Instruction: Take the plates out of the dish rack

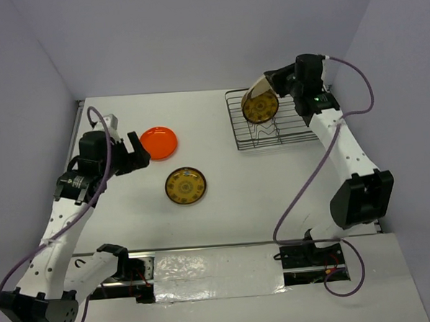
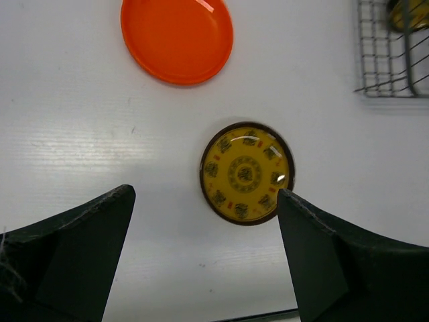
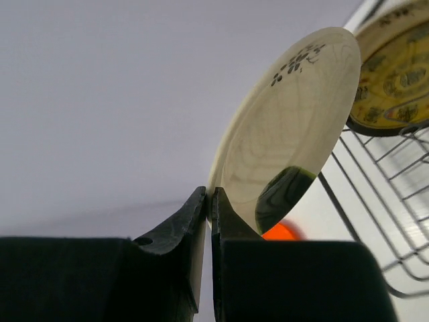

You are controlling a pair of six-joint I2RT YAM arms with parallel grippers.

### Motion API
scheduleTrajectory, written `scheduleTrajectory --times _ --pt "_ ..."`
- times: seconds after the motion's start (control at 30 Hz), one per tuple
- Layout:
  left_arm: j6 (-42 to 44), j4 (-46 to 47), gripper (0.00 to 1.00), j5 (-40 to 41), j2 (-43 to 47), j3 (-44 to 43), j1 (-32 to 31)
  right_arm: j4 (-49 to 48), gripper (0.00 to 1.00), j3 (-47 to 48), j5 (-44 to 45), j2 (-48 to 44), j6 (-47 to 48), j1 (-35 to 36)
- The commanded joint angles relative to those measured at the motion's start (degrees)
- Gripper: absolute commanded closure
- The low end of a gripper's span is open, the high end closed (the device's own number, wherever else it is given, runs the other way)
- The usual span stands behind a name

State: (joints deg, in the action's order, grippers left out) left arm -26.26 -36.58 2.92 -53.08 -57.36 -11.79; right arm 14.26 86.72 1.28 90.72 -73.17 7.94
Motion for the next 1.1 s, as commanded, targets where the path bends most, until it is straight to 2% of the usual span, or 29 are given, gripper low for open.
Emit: scheduleTrajectory --times 0.0,0.03,0.07,0.1,0.13,0.17,0.2,0.23,0.27,0.3,0.33,0.4,0.43,0.53,0.73,0.83,0.9,1.0,1.07 --pt "-8.6 0.2 0.0 0.3 1.2 -8.4 -0.2 0.0 1.0 4.9 -4.2 -8.0 21.4 4.9" --pt "-10.3 -0.1 0.0 -0.4 1.1 -9.9 -0.2 1.5 1.0 5.4 -4.6 -8.9 34.7 6.9" --pt "-12.1 -0.4 0.0 -1.2 0.7 -13.3 -0.1 4.5 1.0 5.2 -3.1 -11.2 41.5 9.9" --pt "-15.7 -1.0 0.0 -2.5 0.3 -14.8 -0.1 5.9 1.0 4.3 -1.7 -12.4 48.8 16.6" --pt "-17.5 -0.9 0.01 -4.2 0.2 -16.0 -0.1 7.4 1.0 3.2 1.2 -13.5 61.3 20.6" --pt "-20.9 -0.3 0.01 -6.2 0.2 -17.4 -0.1 9.6 1.0 -0.1 4.9 -15.6 66.8 24.2" --pt "-22.7 1.9 0.01 -8.3 0.4 -17.6 -0.1 10.6 1.0 -2.1 7.3 -16.6 71.8 32.0" --pt "-24.3 3.3 0.01 -12.6 0.6 -17.5 -0.1 11.8 1.0 -3.6 10.4 -17.4 80.2 36.0" --pt "-27.4 4.7 0.01 -15.1 0.7 -16.5 -0.1 12.7 1.0 -7.8 14.7 -18.2 83.4 40.0" --pt "-28.7 7.8 0.01 -17.5 0.6 -15.8 -0.1 12.5 1.0 -10.1 25.9 -19.3 86.9 48.4" --pt "-30.6 9.0 0.01 -21.4 0.3 -14.5 -0.1 12.6 1.0 -13.8 30.1 -19.5 92.9 52.2" --pt "-31.5 11.9 0.0 -25.0 -0.8 -12.8 -0.2 12.5 1.0 -16.2 38.7 -19.0 97.1 59.0" --pt "-31.8 12.4 0.0 -26.5 -1.2 -11.3 -0.2 12.8 1.0 -16.8 40.4 -18.4 99.9 64.0" --pt "-31.7 12.9 0.01 -28.5 -1.6 -8.3 -0.3 15.3 1.0 -16.2 43.9 -14.6 102.2 70.3" --pt "-27.7 7.5 0.02 -23.0 -0.6 -3.6 -0.6 16.7 1.0 -11.2 46.0 -7.4 105.8 75.9" --pt "-28.0 10.4 0.13 -26.5 -0.9 0.6 -0.6 16.7 1.0 -9.4 45.2 -5.6 106.7 76.9" --pt "-28.1 12.8 0.28 -28.7 -1.6 1.7 -0.9 16.6 1.0 -7.4 44.5 -4.0 107.4 77.2" --pt "-27.4 13.0 0.38 -28.7 -2.4 2.1 -1.7 15.7 1.0 -6.1 44.3 -2.9 108.1 77.4" --pt "-27.1 14.2 0.48 -29.0 -2.7 2.7 -2.3 14.7 1.0 -6.1 43.2 -2.8 108.3 77.2"
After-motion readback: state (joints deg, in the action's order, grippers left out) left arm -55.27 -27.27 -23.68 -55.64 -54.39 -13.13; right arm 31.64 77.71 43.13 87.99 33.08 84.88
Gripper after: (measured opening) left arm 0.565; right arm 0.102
